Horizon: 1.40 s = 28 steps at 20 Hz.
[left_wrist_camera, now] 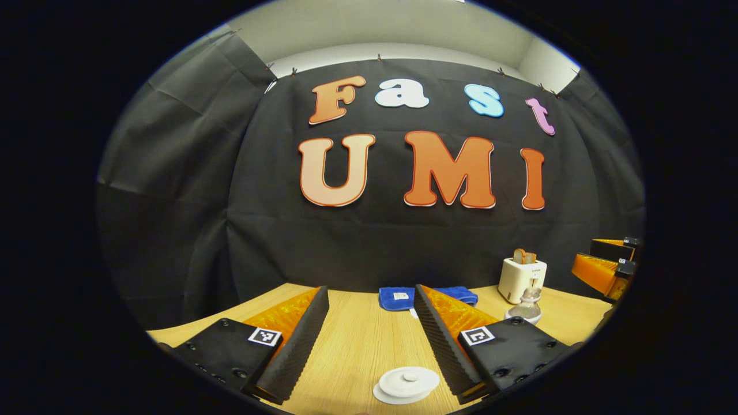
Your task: Open the teacup lid with one hand, grasp the water bottle and pour water into the teacup with the other hand; after pouring, place the water bottle on the coaster and then close the teacup lid.
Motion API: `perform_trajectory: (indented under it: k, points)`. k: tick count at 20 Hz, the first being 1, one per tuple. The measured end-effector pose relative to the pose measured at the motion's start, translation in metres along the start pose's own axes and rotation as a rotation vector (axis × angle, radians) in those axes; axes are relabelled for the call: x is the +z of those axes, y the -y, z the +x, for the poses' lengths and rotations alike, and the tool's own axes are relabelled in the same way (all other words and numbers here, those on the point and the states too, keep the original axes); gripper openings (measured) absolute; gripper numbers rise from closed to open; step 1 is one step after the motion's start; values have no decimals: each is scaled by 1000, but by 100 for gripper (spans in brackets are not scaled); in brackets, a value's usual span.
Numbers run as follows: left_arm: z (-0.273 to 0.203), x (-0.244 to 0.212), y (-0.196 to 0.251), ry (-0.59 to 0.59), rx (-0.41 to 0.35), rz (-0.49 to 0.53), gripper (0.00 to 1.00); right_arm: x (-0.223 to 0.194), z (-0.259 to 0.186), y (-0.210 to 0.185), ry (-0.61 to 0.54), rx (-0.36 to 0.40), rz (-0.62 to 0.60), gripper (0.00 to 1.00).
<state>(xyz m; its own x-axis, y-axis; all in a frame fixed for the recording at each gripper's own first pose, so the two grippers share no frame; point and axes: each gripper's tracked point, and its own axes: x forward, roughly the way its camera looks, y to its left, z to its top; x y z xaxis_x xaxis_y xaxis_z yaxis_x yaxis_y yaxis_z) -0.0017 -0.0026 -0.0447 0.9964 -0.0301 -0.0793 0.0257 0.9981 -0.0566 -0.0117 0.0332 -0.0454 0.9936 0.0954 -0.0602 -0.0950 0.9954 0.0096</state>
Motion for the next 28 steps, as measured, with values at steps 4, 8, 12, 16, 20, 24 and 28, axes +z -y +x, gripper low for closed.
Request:
perform_trajectory:
  k: [4, 8, 12, 16, 20, 24, 28]
  points:
    - [-2, -31, 16, -67, -65, -28, 95, -42, -2, -23, -94, 61, 22, 99]
    - [0, -67, 29, -144, -132, -29, 97, -60, -1, -32, -134, 88, 23, 99]
    - [5, -102, 30, -224, -140, -5, 98, -75, 4, -42, -166, 119, 20, 99]
    - [5, -120, 37, -269, -161, 7, 95, -96, 11, -51, -211, 142, 9, 98]
    - [11, -138, 43, -313, -166, 64, 97, -109, 17, -57, -243, 165, 17, 98]
    - [15, -151, 50, -341, -166, 123, 95, -117, 19, -59, -261, 177, 22, 98]
    - [14, -161, 59, -386, -192, 152, 80, -122, 22, -56, -271, 180, 24, 98]
